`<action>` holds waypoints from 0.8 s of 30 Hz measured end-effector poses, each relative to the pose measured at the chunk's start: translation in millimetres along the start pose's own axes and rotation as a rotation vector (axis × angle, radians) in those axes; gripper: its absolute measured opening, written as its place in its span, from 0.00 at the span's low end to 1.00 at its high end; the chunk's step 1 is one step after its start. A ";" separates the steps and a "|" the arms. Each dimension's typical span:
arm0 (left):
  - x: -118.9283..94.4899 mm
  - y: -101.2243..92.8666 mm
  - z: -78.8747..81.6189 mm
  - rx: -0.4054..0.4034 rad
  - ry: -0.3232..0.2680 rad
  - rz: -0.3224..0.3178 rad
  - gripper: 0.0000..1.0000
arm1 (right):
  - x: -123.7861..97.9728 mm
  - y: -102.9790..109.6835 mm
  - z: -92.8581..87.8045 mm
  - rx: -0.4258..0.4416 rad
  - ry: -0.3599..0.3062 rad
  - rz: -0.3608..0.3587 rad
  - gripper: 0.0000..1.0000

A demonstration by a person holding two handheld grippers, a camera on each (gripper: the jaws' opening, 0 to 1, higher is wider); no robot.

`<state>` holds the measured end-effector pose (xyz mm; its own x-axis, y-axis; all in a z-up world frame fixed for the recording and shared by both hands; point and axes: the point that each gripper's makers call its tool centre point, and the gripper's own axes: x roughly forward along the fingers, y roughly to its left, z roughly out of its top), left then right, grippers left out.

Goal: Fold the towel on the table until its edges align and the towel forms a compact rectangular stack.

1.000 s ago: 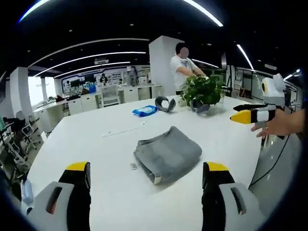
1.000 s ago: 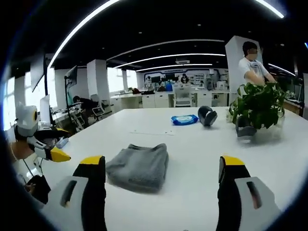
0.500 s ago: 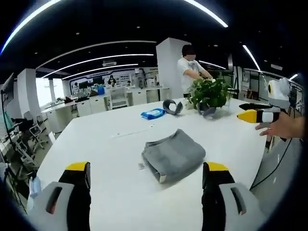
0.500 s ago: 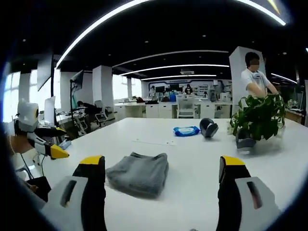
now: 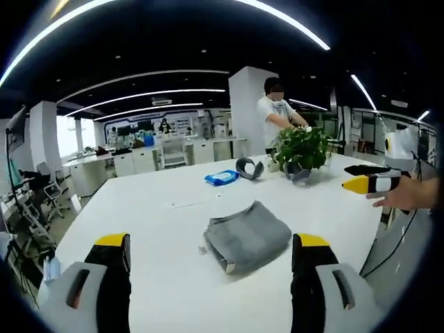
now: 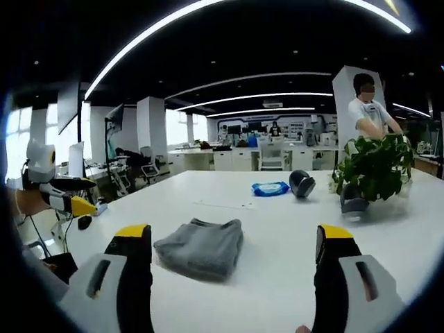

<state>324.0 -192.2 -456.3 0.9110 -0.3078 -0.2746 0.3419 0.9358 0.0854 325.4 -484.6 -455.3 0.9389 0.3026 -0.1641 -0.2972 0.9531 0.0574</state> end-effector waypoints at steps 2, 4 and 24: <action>-2.9 -0.7 -1.5 0.007 0.009 0.018 1.00 | 0.0 -3.9 0.3 -0.001 0.005 0.004 0.99; -6.2 -0.5 -1.7 0.003 0.008 0.033 1.00 | 0.4 -7.1 0.6 -0.001 0.005 0.007 0.99; -24.1 10.2 -16.2 -0.044 0.003 0.191 1.00 | 23.7 -0.3 -17.7 -0.041 0.002 0.145 0.99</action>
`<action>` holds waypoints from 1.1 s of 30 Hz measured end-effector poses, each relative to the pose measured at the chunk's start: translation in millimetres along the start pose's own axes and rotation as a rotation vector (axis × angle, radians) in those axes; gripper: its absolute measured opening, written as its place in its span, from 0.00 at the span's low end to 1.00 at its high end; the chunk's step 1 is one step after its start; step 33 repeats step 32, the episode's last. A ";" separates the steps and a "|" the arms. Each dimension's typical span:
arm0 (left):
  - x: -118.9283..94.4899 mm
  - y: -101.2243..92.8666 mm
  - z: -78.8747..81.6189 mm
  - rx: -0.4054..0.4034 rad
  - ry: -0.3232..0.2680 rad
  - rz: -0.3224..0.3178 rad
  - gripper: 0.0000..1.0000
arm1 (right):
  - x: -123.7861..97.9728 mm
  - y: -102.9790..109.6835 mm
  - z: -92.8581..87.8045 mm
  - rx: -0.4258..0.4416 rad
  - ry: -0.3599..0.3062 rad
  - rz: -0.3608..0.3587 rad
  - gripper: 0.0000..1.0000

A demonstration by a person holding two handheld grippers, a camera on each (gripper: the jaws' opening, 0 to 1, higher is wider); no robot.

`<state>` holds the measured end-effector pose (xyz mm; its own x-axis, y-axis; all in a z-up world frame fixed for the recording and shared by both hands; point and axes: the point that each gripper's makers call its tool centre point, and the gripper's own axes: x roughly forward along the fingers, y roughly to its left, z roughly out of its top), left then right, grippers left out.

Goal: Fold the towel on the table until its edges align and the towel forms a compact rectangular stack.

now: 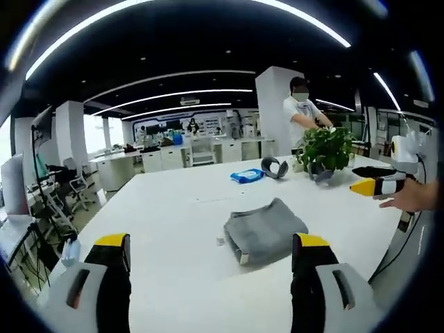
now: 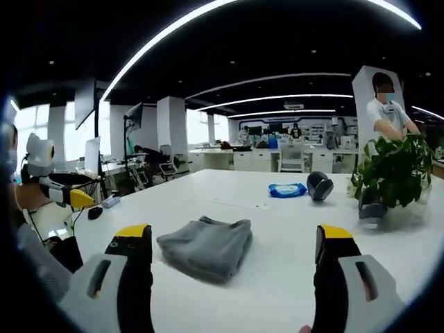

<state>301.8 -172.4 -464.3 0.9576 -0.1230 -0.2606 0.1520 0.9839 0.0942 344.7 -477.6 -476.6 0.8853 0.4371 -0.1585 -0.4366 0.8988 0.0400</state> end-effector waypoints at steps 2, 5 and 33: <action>-0.4 -1.7 -0.9 -0.001 0.006 -0.002 1.00 | -1.0 -2.3 -3.0 0.001 0.006 -0.001 0.99; -0.8 -1.7 1.7 0.017 0.008 0.011 1.00 | -1.6 -7.6 -2.3 0.020 -0.004 -0.008 0.99; 5.9 -2.8 -7.3 0.031 0.041 -0.008 1.00 | -4.0 -22.0 -5.0 0.043 -0.014 -0.057 0.97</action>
